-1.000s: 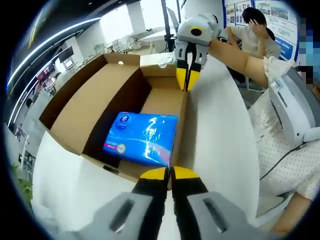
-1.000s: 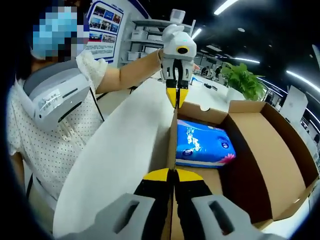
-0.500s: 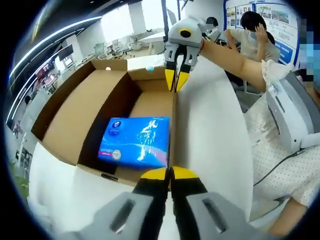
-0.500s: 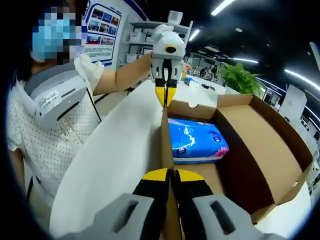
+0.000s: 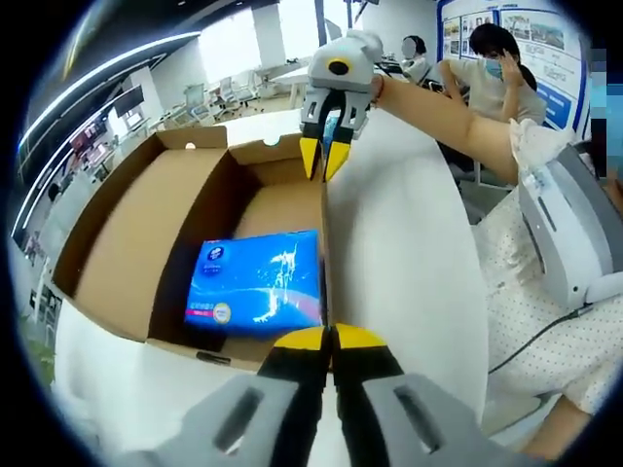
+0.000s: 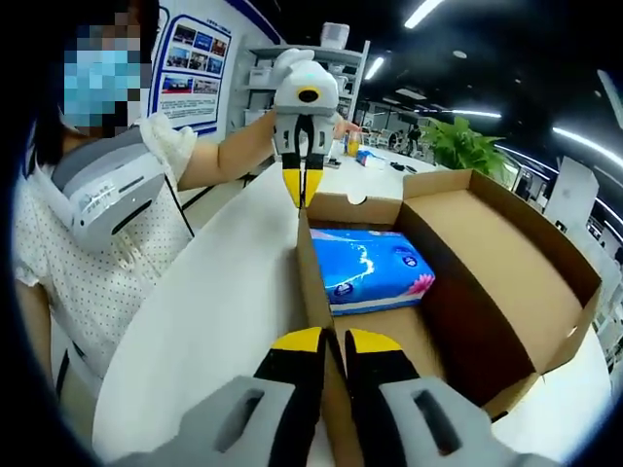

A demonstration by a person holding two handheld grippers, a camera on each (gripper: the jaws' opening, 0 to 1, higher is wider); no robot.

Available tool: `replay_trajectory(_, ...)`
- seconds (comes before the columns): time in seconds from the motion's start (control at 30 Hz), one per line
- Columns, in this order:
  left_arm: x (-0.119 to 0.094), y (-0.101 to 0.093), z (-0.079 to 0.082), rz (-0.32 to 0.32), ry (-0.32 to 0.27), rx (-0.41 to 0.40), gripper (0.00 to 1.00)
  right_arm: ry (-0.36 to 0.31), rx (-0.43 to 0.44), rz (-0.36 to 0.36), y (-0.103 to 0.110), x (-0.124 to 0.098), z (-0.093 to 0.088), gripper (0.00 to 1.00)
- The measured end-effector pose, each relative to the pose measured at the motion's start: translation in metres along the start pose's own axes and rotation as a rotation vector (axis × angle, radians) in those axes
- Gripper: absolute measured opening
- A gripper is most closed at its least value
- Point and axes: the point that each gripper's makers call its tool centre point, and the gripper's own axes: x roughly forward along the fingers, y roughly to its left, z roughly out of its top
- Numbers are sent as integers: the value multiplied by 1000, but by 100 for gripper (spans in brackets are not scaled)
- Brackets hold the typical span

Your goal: Operate the shoe box by opening the lid, removing the specified soft item, and placing it in the target area until the item is outside and the box remains undamaged.

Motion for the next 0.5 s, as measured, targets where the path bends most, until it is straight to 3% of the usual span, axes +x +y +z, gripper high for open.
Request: replay_trajectory(0.5,6,-3,8,9,4,20,1,31,7,-3,-15,-3,-5,10)
